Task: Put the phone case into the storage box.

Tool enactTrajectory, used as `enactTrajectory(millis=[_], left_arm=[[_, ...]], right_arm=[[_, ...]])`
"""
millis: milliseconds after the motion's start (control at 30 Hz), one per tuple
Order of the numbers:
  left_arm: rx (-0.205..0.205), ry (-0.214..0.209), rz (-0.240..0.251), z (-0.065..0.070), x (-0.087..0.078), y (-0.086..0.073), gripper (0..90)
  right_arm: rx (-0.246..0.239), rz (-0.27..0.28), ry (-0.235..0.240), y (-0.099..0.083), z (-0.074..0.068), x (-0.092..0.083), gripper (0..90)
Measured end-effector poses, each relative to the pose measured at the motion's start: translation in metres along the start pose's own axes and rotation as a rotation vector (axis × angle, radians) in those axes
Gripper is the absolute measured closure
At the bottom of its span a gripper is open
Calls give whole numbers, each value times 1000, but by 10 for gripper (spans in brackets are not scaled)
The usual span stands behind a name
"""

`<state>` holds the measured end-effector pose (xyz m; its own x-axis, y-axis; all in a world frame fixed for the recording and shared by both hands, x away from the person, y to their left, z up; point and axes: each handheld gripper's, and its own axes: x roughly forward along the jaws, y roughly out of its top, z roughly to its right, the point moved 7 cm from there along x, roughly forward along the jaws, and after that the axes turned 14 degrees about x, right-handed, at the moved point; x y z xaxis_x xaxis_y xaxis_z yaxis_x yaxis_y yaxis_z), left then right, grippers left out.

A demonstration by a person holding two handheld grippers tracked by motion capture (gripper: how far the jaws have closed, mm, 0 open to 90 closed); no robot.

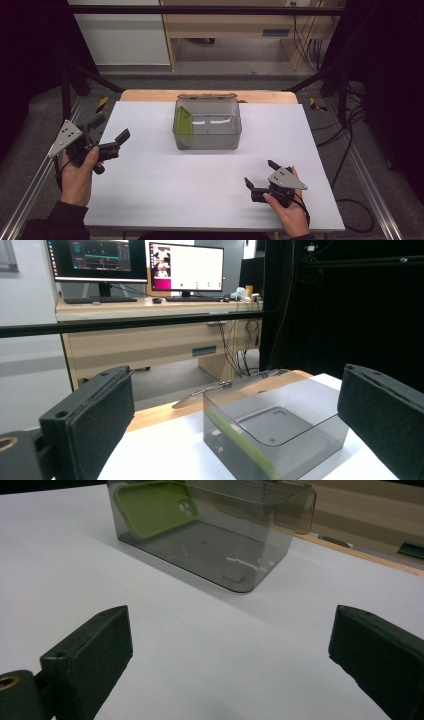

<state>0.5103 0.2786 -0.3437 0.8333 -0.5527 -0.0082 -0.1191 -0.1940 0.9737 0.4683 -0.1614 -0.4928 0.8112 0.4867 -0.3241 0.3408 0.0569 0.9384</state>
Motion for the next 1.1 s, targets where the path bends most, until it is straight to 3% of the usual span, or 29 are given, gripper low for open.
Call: enactTrajectory(millis=[133, 267, 600, 900, 1100], left_arm=[[-3, 10, 8, -4, -7, 0, 14], [-7, 15, 16, -6, -15, 0, 14], [-7, 35, 18, -1, -31, -15, 15], [-8, 48, 21, 13, -35, -39, 19], [-12, 55, -13, 27, -35, -66, 28]], right_arm=[[10, 11, -1, 3, 1, -2, 40], [58, 22, 6, 7, 7, -6, 40], [63, 76, -18, 14, 26, -18, 58], [57, 112, -29, 14, 40, -26, 49], [70, 128, -55, 13, 49, -31, 45]])
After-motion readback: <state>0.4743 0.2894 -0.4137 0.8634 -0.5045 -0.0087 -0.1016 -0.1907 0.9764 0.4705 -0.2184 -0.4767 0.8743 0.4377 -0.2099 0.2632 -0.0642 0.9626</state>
